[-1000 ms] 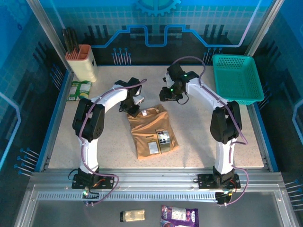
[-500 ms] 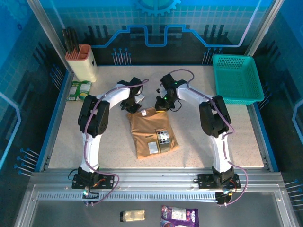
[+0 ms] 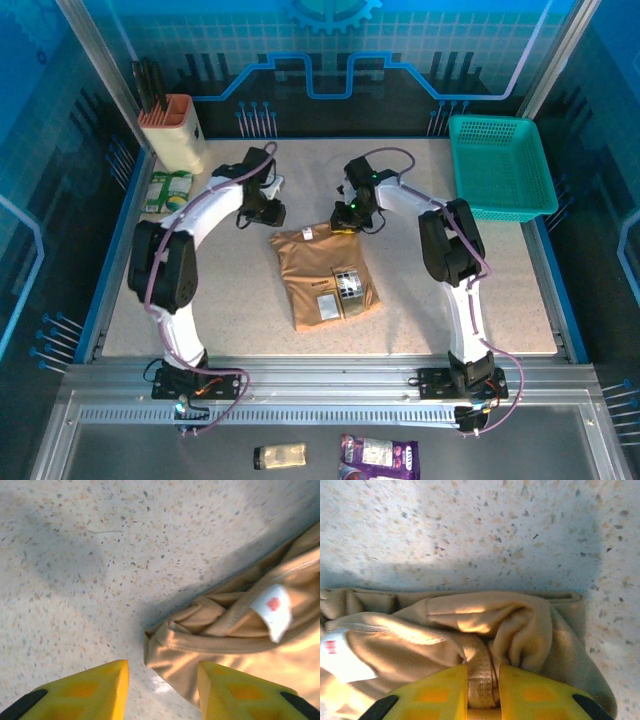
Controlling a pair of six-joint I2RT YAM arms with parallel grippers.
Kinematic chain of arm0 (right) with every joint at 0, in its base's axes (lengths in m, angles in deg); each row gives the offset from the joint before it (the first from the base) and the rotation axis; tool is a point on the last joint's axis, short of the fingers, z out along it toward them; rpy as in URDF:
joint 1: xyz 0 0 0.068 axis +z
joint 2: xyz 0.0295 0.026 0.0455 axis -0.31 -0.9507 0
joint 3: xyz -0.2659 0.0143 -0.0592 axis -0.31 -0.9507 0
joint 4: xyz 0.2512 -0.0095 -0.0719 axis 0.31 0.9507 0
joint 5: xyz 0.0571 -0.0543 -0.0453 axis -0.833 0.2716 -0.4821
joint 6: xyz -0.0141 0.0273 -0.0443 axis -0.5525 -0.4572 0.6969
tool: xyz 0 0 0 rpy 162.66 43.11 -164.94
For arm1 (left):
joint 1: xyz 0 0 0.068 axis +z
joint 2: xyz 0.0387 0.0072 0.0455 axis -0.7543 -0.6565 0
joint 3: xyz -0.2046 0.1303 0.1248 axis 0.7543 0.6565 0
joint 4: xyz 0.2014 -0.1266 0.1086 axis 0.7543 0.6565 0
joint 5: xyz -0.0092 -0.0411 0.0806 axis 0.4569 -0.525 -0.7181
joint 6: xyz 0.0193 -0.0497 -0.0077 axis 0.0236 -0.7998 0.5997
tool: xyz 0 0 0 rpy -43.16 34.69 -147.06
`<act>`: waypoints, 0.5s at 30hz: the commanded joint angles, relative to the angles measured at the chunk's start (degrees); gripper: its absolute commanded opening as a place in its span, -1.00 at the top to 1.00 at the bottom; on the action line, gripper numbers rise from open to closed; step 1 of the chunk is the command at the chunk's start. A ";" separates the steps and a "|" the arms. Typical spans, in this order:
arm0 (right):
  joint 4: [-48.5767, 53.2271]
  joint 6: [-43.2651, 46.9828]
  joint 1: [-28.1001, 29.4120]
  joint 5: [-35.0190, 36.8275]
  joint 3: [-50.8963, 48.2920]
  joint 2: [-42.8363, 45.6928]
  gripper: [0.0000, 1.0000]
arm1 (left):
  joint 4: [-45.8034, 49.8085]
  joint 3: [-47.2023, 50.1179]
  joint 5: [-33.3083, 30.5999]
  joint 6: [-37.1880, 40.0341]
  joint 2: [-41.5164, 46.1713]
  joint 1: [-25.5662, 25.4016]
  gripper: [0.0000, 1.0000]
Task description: Fold the inside-out t-shirt
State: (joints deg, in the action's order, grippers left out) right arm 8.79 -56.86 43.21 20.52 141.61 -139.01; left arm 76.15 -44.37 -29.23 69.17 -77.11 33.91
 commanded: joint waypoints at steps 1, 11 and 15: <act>2.40 2.52 -1.43 -1.69 -0.48 5.66 0.37 | -3.11 6.55 8.80 -14.68 4.18 0.37 0.15; 10.02 9.28 -3.24 0.78 -0.53 5.23 0.10 | -15.94 22.03 12.90 -30.48 7.12 0.15 -0.14; 9.49 9.10 -3.52 0.97 -2.23 6.94 0.09 | -19.61 22.44 14.39 -31.79 4.71 0.19 -0.07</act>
State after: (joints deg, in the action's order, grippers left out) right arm 16.27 -49.10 40.43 20.87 140.89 -134.40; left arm 61.68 -22.34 -17.34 40.89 -70.75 34.13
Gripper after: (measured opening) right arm 0.456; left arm 0.540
